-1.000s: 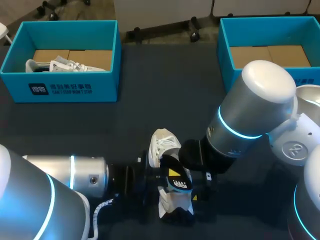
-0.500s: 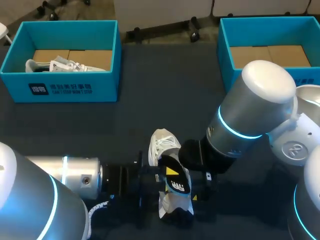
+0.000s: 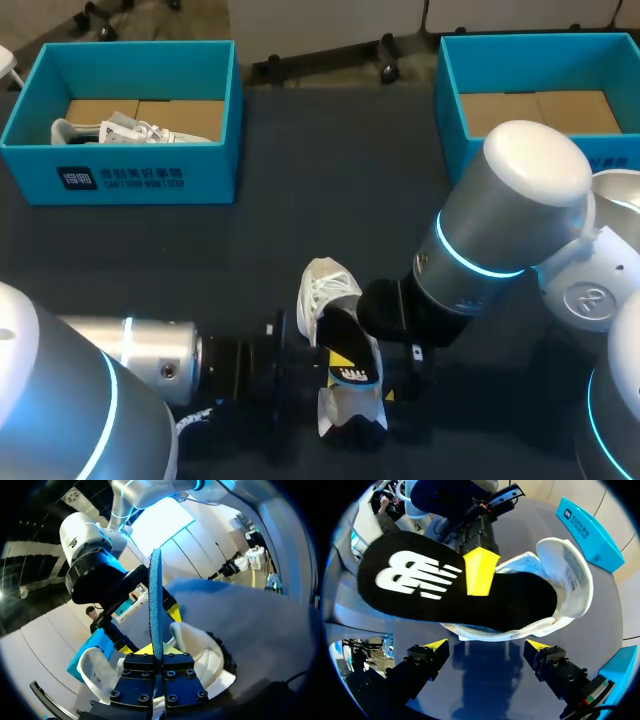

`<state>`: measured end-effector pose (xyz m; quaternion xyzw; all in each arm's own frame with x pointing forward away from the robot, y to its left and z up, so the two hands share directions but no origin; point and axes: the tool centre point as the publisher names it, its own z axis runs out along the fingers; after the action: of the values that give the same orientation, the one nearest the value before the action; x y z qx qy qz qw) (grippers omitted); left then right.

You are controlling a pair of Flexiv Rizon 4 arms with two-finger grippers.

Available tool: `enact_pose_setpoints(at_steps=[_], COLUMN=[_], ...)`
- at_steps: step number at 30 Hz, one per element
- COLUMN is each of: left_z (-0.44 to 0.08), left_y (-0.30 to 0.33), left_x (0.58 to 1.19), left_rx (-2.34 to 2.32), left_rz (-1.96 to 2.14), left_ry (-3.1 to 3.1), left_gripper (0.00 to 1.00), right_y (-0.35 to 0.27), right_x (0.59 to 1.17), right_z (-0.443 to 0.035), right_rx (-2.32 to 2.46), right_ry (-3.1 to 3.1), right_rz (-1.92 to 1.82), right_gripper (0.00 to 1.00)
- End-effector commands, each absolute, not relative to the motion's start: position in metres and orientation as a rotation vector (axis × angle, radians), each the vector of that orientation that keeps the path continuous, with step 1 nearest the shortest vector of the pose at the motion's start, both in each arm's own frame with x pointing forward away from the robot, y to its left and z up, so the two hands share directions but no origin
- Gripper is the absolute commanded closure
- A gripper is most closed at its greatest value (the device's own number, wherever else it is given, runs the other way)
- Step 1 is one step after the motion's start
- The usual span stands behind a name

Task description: Take the shoe out of the shoebox, open the shoe tongue, remove and reinsert the insole, then place the shoe into the shoebox

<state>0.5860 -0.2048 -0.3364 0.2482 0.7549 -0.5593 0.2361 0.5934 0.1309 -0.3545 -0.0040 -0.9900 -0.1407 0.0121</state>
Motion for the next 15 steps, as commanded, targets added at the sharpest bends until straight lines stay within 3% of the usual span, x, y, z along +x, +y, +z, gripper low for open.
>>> enact_pose_setpoints(at_steps=[1,15], left_z=[-0.350,-0.360], left_y=[-0.214,-0.216], left_x=[0.593,0.616], left_rx=[0.703,0.676], left_rz=[-1.492,-1.390], left_ry=[2.019,2.011], left_gripper=[1.00,1.00], right_y=[0.132,0.132], right_x=[0.593,0.593], right_z=[-0.356,-0.356], right_rx=[-0.013,-0.013], right_ry=[-3.088,-3.088], right_rz=[-0.438,-0.438], right_gripper=[0.00,0.00])
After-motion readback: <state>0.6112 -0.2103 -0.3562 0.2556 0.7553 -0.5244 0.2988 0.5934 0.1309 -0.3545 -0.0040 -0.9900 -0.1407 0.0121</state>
